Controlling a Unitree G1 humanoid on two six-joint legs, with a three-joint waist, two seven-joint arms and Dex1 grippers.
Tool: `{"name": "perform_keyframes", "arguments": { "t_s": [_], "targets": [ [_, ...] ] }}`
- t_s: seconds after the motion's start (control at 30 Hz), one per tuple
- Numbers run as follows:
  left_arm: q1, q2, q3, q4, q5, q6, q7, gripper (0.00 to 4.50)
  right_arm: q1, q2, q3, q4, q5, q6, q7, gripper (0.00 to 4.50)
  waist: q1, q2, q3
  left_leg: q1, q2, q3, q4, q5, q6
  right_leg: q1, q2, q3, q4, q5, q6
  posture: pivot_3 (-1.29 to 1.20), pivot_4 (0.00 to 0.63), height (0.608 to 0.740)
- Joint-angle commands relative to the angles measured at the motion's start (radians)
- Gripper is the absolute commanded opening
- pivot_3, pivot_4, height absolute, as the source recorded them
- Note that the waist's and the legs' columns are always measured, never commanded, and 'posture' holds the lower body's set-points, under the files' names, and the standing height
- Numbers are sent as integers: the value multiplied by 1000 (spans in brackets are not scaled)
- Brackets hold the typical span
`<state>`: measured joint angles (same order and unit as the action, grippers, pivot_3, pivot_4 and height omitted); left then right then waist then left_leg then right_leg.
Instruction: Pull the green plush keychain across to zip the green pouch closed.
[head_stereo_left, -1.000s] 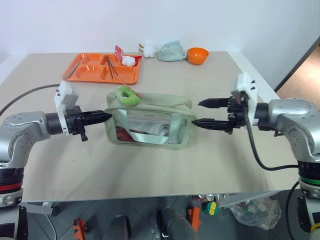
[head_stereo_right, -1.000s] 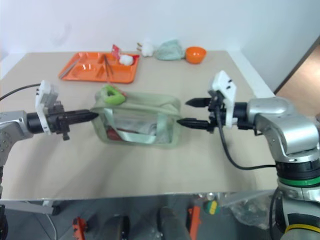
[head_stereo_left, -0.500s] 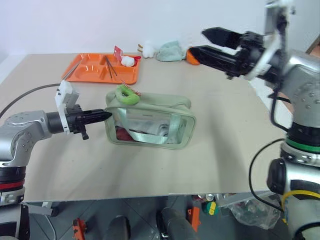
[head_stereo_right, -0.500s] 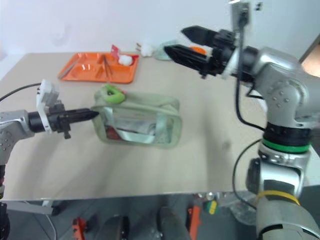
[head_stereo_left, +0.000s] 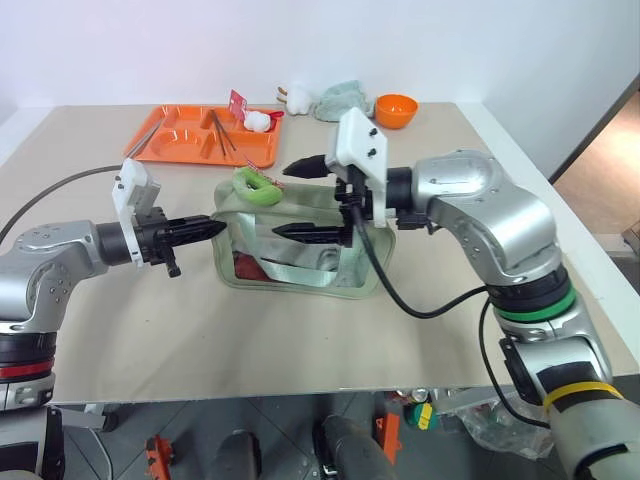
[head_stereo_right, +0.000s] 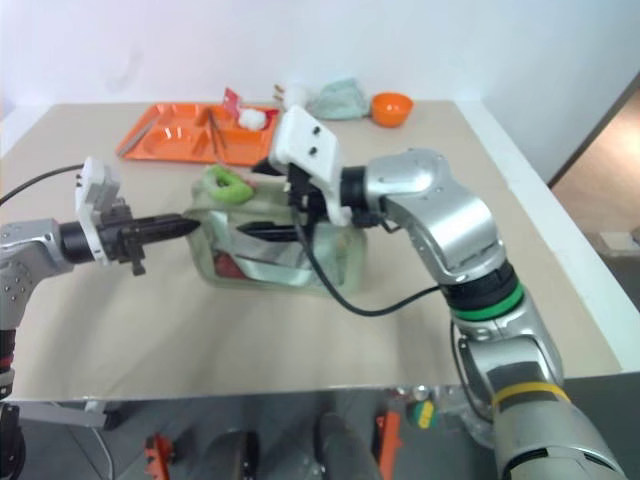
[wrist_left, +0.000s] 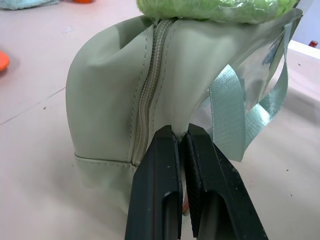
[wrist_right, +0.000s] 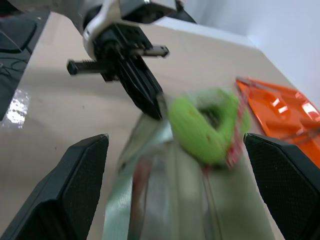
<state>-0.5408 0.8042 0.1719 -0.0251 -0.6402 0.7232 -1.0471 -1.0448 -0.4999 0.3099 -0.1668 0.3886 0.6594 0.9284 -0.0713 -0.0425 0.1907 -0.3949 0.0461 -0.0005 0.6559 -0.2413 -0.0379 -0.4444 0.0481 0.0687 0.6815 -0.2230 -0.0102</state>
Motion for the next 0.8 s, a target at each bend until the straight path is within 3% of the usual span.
{"name": "perform_keyframes", "arguments": {
  "t_s": [0.03, 0.6, 0.63, 0.8],
  "targets": [
    [-22, 3, 14, -9, -5, -12, 1, 0, -34, 19, 4, 5, -46, -43, -4, 4485, 0, 0, 0, 0, 0, 0, 0, 0, 0, 0, 0, 0, 0, 0, 0, 0, 150, 740],
    [-19, 0, 12, -21, -7, -8, 6, 0, -77, 123, 24, 156, -182, -115, -5, 4485, 0, 0, 0, 0, 0, 0, 0, 0, 0, 0, 0, 0, 0, 0, 0, 0, 150, 740],
    [-19, -1, 10, -20, -6, -9, 7, 0, -78, 127, 24, 165, -189, -118, -5, 3906, 0, 0, 0, 0, 0, 0, 0, 0, 0, 0, 0, 0, 0, 0, 0, 0, 150, 740],
    [-18, -2, 9, -20, -4, -9, 7, 0, -80, 137, 21, 195, -212, -131, 0, 2348, 0, 0, 0, 0, 0, 0, 0, 0, 0, 0, -1, 0, 0, 0, 0, 0, 150, 740]
  ]
}}
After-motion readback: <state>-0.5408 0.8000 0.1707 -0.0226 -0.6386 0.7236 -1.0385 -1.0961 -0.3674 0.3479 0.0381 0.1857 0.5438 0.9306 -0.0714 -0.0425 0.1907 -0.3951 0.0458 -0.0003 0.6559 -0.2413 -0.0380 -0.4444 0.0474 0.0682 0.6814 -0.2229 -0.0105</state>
